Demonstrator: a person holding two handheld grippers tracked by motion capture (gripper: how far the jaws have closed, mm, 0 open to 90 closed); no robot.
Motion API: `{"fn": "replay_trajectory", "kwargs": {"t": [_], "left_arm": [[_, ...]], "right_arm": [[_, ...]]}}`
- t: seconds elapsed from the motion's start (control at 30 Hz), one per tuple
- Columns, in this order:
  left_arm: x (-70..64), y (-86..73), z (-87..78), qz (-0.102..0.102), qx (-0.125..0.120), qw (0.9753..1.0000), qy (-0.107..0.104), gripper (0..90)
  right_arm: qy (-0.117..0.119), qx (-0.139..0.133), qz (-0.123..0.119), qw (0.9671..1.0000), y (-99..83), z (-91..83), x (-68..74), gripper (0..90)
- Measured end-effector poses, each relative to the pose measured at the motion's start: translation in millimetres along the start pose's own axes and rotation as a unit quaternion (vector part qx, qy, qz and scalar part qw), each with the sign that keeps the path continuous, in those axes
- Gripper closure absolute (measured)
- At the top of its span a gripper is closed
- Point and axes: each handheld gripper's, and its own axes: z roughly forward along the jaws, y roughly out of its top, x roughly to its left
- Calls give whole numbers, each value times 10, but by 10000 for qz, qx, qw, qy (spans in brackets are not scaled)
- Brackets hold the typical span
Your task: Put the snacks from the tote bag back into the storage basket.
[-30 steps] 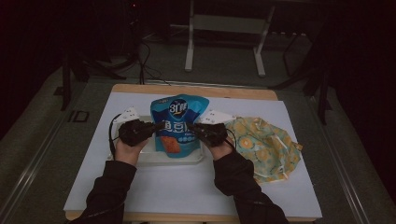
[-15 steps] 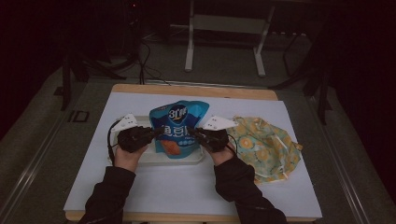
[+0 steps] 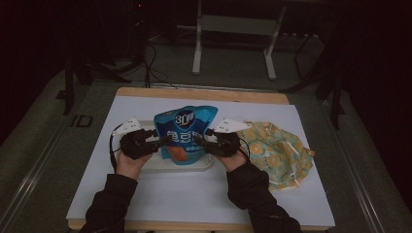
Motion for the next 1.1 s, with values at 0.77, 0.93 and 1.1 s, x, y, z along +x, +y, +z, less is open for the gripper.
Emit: {"fn": "replay_trajectory", "kwargs": {"t": [0.77,0.93,1.1], "left_arm": [[-151,-49,-212,-79,178,9998,103,160],[-233,-85,-261,-76,81,9999,-7,151],[-318,-108,-296,-132,77,9999,64,151]], "right_arm": [[187,63,126,9997,50,-257,-54,161],[162,59,109,9998,34,-355,-64,143],[108,47,147,9998,5,-466,-85,145]]}}
